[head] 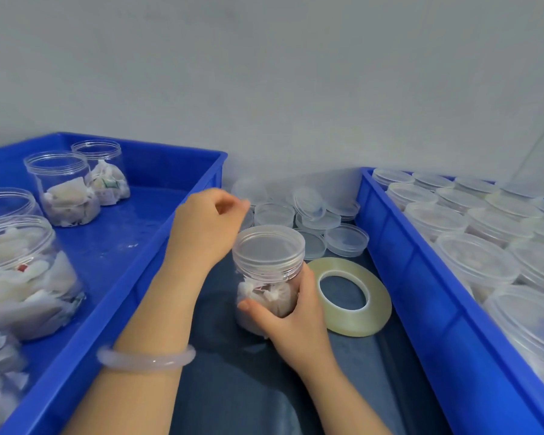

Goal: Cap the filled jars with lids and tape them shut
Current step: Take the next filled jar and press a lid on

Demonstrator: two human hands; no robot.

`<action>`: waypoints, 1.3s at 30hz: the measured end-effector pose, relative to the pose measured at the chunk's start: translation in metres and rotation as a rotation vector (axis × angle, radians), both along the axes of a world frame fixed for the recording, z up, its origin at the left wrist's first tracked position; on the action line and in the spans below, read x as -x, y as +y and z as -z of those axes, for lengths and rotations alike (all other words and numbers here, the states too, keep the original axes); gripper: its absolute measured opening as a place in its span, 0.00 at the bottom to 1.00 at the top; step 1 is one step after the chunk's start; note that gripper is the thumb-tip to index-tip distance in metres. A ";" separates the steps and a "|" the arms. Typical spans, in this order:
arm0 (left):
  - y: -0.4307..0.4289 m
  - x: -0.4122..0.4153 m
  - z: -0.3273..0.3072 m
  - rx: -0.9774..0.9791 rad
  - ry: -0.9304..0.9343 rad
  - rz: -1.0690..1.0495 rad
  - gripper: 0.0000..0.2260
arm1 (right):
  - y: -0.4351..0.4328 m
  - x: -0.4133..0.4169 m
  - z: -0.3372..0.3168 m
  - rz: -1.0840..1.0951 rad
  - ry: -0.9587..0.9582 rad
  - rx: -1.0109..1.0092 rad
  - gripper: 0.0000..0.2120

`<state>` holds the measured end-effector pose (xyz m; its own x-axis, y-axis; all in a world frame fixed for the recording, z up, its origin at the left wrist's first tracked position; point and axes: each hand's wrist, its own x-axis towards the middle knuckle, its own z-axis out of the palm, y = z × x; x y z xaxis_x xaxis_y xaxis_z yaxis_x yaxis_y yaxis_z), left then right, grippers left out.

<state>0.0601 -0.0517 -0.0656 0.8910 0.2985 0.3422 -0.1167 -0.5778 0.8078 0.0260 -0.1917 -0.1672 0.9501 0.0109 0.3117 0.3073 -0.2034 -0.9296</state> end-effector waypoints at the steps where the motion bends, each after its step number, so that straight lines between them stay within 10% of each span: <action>1: 0.000 0.002 -0.005 0.025 -0.077 0.024 0.09 | 0.000 0.000 0.000 -0.001 0.000 0.001 0.40; 5: -0.028 0.013 -0.005 -0.358 0.152 0.365 0.35 | 0.001 -0.001 -0.002 0.012 -0.032 0.002 0.37; 7: -0.040 0.013 0.005 -0.654 0.223 0.331 0.32 | 0.002 -0.001 -0.003 0.014 -0.042 0.008 0.33; 16: -0.044 0.014 0.012 -0.796 0.149 0.318 0.27 | 0.004 -0.004 0.001 0.014 -0.067 -0.004 0.29; 24: -0.055 0.020 0.023 -0.791 0.096 0.088 0.27 | 0.007 -0.006 0.000 0.007 -0.012 0.117 0.31; 35: -0.032 0.007 0.015 -0.625 0.110 0.430 0.24 | 0.008 -0.001 0.003 0.099 0.019 0.093 0.38; 39: -0.024 0.015 0.030 -0.069 -0.159 0.519 0.26 | 0.007 -0.002 0.004 0.116 0.023 0.075 0.38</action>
<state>0.0454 -0.0762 -0.0956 0.8508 -0.1945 0.4882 -0.5184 -0.4629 0.7190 0.0277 -0.1842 -0.1715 0.9533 -0.0769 0.2920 0.2563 -0.3056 -0.9170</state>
